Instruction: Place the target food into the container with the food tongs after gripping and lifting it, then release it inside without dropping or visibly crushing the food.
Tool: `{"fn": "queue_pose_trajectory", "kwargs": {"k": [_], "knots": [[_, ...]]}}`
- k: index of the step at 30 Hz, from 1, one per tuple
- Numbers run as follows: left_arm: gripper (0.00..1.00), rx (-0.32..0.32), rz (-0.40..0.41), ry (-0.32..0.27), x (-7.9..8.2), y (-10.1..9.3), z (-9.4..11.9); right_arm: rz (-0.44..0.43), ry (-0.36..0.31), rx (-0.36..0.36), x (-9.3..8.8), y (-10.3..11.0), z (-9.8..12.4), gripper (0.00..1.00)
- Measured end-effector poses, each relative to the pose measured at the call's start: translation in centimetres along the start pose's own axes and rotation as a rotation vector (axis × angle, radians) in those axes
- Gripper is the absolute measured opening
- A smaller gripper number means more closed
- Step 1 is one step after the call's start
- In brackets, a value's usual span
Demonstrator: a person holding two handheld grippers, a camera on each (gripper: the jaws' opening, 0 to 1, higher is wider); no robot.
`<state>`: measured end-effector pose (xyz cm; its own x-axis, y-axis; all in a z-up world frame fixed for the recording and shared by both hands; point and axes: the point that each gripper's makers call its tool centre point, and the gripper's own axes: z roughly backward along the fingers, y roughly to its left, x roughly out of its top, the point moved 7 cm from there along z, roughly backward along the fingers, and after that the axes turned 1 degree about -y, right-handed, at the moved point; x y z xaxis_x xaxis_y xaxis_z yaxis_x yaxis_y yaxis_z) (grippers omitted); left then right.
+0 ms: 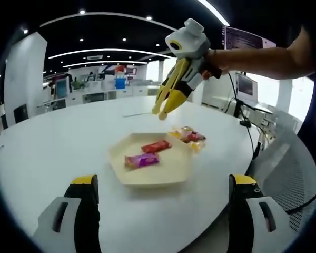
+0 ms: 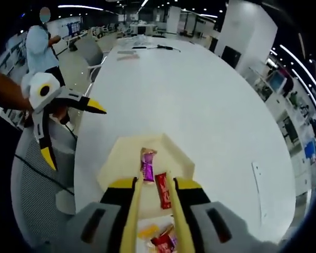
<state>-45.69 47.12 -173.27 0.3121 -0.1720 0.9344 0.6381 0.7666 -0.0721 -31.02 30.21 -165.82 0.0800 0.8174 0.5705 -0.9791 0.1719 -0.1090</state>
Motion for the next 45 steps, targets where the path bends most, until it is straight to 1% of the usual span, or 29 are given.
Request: {"fn": "queue_pose_trajectory", "kwargs": {"k": [1, 6, 11, 16, 27, 31, 38, 45], "knots": [[1.00, -0.001, -0.001, 0.001, 0.0, -0.1, 0.0, -0.011, 0.000, -0.002, -0.3, -0.1, 0.2, 0.27], [1.00, -0.007, -0.005, 0.009, 0.0, -0.3, 0.0, -0.005, -0.009, -0.005, -1.4, -0.1, 1.0, 0.27], [1.00, -0.007, -0.003, 0.010, 0.0, -0.3, 0.0, -0.017, -0.002, -0.007, -3.0, -0.3, 1.7, 0.27], [1.00, -0.010, -0.007, 0.017, -0.1, -0.3, -0.1, -0.021, -0.022, -0.018, -4.7, -0.4, 2.6, 0.27], [1.00, -0.004, -0.007, 0.029, -0.3, -0.3, -0.1, -0.030, -0.028, -0.038, -8.5, -0.6, 4.7, 0.27], [1.00, -0.001, -0.009, 0.032, -0.3, -0.2, -0.1, -0.035, -0.035, -0.040, -9.9, -0.8, 5.1, 0.27], [1.00, 0.010, -0.006, 0.034, -0.3, -0.1, 0.0, -0.051, -0.039, -0.054, -11.8, -1.0, 6.3, 0.27], [1.00, 0.018, -0.006, 0.040, -0.4, 0.0, 0.0, -0.067, -0.045, -0.045, -13.3, -1.0, 7.1, 0.27]]}}
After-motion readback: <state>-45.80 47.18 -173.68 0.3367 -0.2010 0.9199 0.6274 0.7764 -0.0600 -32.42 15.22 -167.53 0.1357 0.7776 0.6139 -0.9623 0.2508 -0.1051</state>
